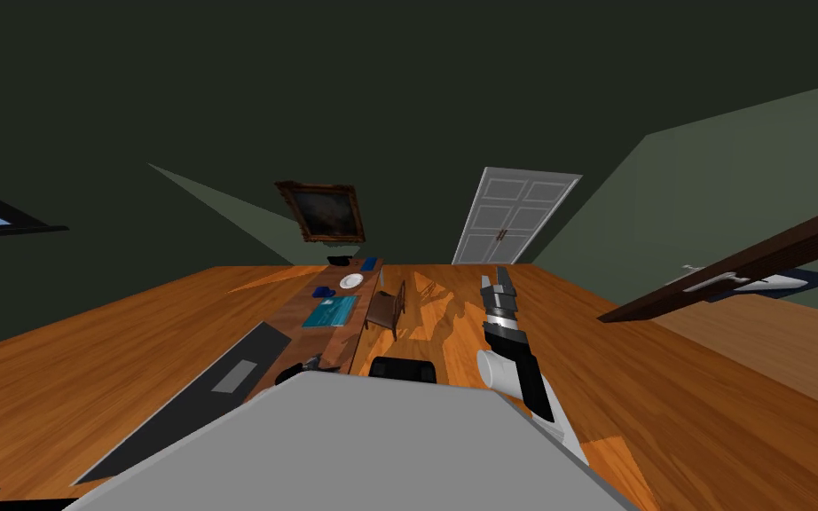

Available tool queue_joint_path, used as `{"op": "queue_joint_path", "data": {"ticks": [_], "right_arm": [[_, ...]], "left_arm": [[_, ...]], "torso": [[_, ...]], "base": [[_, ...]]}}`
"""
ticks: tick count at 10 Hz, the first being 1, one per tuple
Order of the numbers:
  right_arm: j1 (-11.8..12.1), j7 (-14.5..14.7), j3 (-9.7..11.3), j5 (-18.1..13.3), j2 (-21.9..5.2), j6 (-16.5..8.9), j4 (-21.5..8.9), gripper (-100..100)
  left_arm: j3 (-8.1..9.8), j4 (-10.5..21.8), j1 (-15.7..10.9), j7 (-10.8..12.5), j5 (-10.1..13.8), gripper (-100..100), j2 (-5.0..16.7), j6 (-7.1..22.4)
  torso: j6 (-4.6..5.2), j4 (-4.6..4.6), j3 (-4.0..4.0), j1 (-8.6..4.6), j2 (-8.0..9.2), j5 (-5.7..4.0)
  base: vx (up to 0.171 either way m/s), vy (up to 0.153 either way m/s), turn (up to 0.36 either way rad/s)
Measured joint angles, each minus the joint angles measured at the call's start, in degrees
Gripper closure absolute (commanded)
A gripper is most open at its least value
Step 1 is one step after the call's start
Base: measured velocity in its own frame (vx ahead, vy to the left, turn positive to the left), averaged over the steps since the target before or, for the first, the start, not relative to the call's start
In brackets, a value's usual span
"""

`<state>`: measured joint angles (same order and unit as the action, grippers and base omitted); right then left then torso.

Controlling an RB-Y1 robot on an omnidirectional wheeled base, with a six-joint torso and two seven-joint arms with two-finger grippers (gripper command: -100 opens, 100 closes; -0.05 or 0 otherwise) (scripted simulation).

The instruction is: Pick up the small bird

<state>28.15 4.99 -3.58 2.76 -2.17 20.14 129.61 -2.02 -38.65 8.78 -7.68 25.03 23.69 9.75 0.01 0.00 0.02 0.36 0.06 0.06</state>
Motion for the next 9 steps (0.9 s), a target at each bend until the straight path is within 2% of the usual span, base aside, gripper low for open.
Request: {"op": "queue_joint_path", "data": {"ticks": [1,2,3,7,8,9], "right_arm": [[0.0,0.0,0.0,0.0,0.0,0.0,0.0,0],[0.0,0.0,0.0,0.0,0.0,0.0,0.0,0],[0.0,0.0,0.0,0.0,0.0,0.0,0.0,0],[0.0,0.0,0.0,0.0,0.0,0.0,0.0,0],[0.0,0.0,0.0,0.0,0.0,0.0,0.0,0],[0.0,0.0,0.0,0.0,0.0,0.0,0.0,0]], "left_arm": [[0.28,0.5,-0.2,0.2,-0.7,-100,-0.4,-0.3],[-0.39,2.3,-1.0,0.3,-0.4,-100,-0.6,-1.3],[-0.49,2.5,-1.0,0.3,-0.4,100,-0.6,-1.6],[-0.46,2.5,-1.1,0.4,-0.3,100,-0.6,-1.6],[-0.46,2.5,-1.1,0.4,-0.3,0,-0.6,-1.6],[-0.46,2.5,-1.1,0.4,-0.3,100,-0.6,-1.6]], "torso": [[0.00,0.00,0.00,-0.06,0.01,-0.01],[0.00,0.00,0.00,-0.10,0.00,-0.02],[0.00,0.01,0.02,-0.16,0.03,-0.04],[0.01,-0.01,0.01,-0.23,0.04,-0.07],[0.01,-0.01,0.01,-0.24,0.04,-0.08],[0.01,-0.02,0.01,-0.24,0.04,-0.09]], "base": [[0.015,0.025,0.003],[0.007,0.011,-0.001],[-0.002,0.001,0.011],[0.000,0.000,0.000],[0.000,0.000,0.000],[-0.014,-0.035,-0.006]]}}
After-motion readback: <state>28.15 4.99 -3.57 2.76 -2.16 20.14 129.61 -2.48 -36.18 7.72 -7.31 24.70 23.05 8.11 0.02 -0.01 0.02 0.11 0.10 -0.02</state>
